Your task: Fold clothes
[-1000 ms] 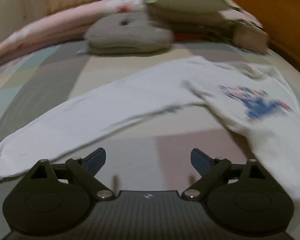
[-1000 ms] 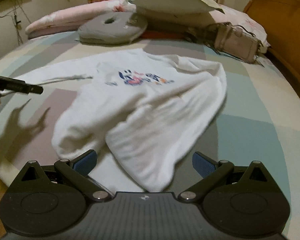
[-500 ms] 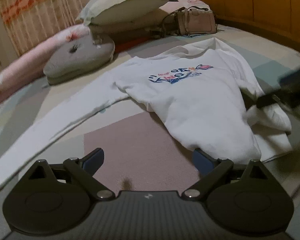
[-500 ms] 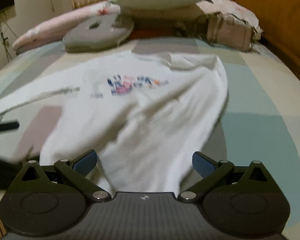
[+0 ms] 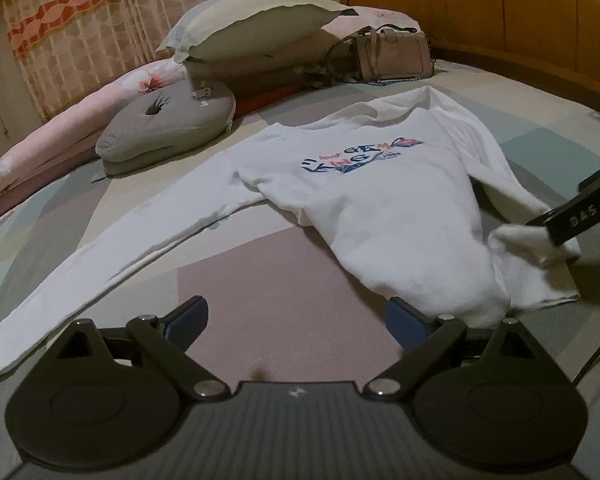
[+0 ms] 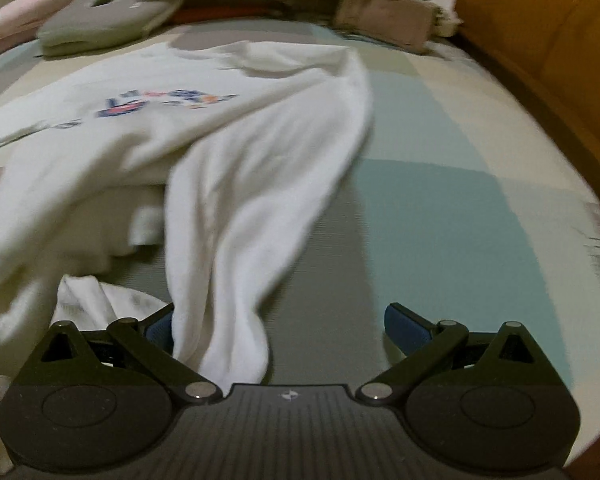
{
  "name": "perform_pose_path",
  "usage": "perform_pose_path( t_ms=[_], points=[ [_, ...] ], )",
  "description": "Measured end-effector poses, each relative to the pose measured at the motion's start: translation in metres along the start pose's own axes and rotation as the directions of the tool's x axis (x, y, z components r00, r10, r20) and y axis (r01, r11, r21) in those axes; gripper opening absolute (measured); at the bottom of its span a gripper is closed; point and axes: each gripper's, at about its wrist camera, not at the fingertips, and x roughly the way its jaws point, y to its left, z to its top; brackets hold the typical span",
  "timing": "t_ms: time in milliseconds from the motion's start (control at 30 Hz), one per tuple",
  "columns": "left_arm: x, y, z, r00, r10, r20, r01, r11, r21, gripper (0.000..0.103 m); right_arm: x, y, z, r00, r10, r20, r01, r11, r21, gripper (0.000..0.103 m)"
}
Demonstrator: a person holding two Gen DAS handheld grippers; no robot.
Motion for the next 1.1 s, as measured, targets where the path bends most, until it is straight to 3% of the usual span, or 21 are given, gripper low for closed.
perform_pose_path(
  t_ms=[200, 333, 467, 667, 900, 1100],
  points=[
    [-0.002, -0.004, 0.002, 1.000, -0.002, 0.007, 0.002, 1.000, 0.005, 0.095, 0.005, 0.007, 0.006, 0.996, 0.087, 0.008, -0.087, 0.995, 0.051, 0.103],
    [-0.005, 0.000, 0.001, 1.000, 0.009, 0.007, -0.009, 1.000, -0.003, 0.095, 0.012, 0.013, 0.002, 0.999, 0.036, -0.003, -0.036, 0.999, -0.003, 0.103],
    [-0.001, 0.005, -0.002, 1.000, 0.008, -0.002, -0.008, 1.000, -0.026, 0.095, 0.008, -0.007, -0.002, 0.995, -0.097, 0.017, 0.097, 0.995, -0.027, 0.103],
    [0.003, 0.004, -0.003, 1.000, 0.006, -0.011, -0.006, 1.000, -0.026, 0.095, 0.015, -0.041, 0.002, 0.958, -0.283, 0.041, 0.285, 0.956, -0.066, 0.103],
    [-0.001, 0.002, -0.002, 1.000, 0.019, -0.009, -0.019, 1.000, -0.015, 0.095, 0.026, -0.066, 0.008, 0.924, -0.375, 0.070, 0.381, 0.910, -0.164, 0.103],
    [-0.001, 0.003, 0.000, 1.000, 0.016, -0.016, -0.017, 1.000, -0.024, 0.095, 0.027, -0.095, 0.020, 0.871, -0.478, 0.116, 0.492, 0.844, -0.213, 0.103]
  ],
)
